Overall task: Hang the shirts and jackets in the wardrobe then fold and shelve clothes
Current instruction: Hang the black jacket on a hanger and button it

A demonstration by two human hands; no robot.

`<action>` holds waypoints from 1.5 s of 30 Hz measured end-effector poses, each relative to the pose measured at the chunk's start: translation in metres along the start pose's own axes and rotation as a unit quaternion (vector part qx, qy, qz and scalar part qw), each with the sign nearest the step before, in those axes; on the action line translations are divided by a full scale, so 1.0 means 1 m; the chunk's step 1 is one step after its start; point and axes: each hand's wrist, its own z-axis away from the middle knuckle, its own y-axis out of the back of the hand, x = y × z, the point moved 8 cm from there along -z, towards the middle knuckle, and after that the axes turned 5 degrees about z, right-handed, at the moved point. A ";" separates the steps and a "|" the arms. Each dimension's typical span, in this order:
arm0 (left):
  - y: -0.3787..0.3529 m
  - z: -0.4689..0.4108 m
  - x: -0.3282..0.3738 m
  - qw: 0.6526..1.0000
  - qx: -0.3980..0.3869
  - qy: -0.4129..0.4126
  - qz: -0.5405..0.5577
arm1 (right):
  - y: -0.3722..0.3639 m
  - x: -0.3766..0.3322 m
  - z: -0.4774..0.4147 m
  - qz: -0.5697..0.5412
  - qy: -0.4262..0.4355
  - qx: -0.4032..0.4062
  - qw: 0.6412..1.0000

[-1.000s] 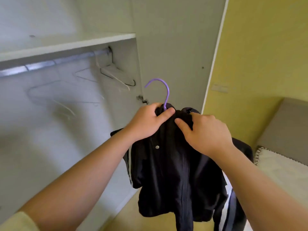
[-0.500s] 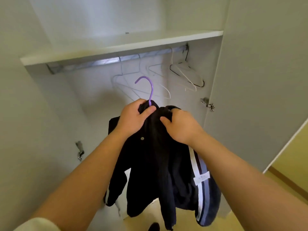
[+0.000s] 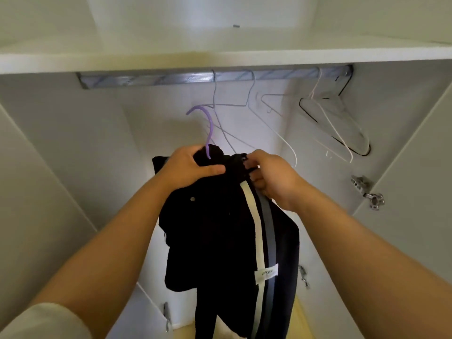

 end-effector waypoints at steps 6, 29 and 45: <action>0.020 -0.050 -0.041 0.999 -0.003 0.015 -0.045 | 0.032 -0.041 -0.107 0.464 0.114 0.210 0.853; 0.011 -0.129 -0.037 0.989 -0.005 0.052 -0.142 | 0.025 -0.031 -0.245 0.292 0.099 0.052 0.950; -0.014 -0.139 -0.031 0.986 -0.031 0.084 -0.138 | 0.057 0.000 -0.238 -0.001 -0.039 -0.043 0.998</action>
